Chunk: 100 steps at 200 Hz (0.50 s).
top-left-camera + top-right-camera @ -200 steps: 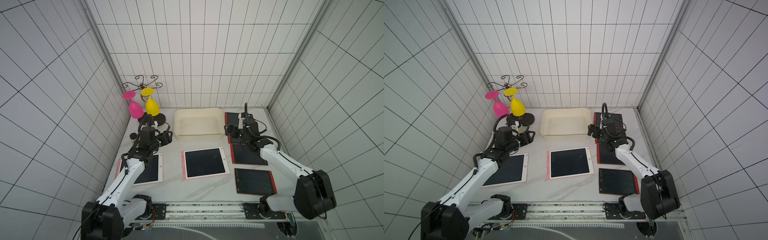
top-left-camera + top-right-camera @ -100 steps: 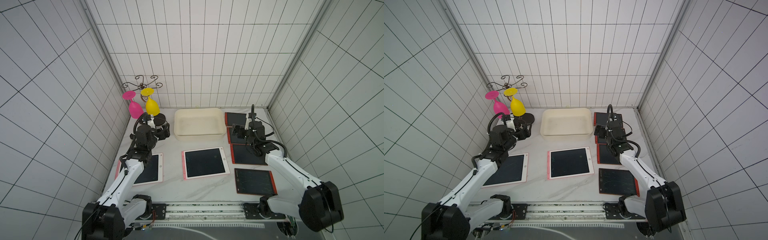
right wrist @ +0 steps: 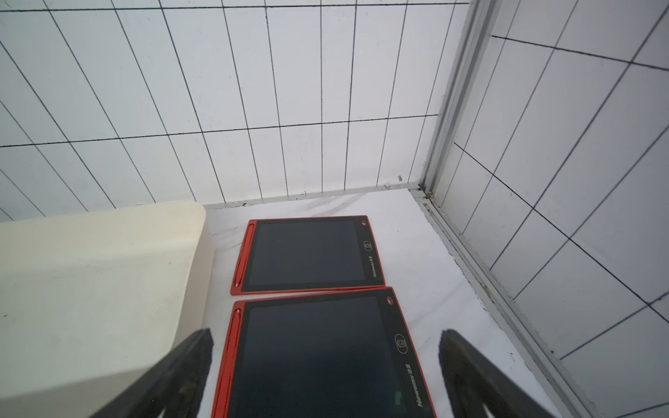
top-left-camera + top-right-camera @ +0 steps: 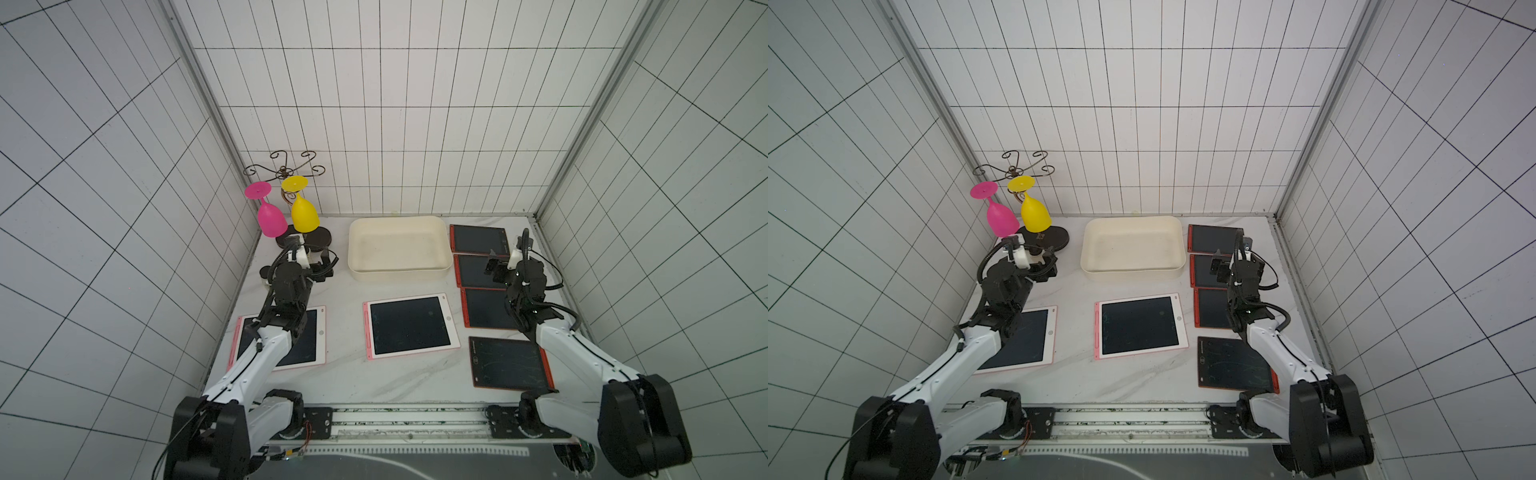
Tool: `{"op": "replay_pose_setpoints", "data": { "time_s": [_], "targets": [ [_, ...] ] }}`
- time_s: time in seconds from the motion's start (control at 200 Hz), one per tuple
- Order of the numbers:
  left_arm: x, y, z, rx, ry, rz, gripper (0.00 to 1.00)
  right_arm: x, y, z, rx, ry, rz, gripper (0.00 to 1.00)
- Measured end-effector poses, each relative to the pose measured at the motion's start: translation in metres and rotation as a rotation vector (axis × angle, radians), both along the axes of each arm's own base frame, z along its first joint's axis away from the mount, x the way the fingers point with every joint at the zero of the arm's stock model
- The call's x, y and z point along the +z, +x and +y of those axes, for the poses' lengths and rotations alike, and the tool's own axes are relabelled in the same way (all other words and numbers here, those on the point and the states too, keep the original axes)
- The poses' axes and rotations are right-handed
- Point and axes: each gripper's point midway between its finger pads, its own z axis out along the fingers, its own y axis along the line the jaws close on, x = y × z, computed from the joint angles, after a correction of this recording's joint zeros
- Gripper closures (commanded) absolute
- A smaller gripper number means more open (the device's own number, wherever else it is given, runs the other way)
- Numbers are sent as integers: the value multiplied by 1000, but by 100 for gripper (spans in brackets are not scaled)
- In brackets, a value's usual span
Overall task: Take out the writing tablet from the storage box
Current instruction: Reset both arms
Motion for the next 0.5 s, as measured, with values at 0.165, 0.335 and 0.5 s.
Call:
{"op": "replay_pose_setpoints", "data": {
  "time_s": [0.165, 0.335, 0.5],
  "targets": [
    [-25, 7, 7, 37, 55, 15, 3, -14, -12, -12, -14, 3, -78, 2],
    [-56, 12, 11, 62, 86, 50, 3, -7, -10, -15, 4, -37, -131, 2],
    [-84, 7, 21, 110, 115, 75, 3, -6, -6, -27, -8, -55, -149, 2]
  ]
}}
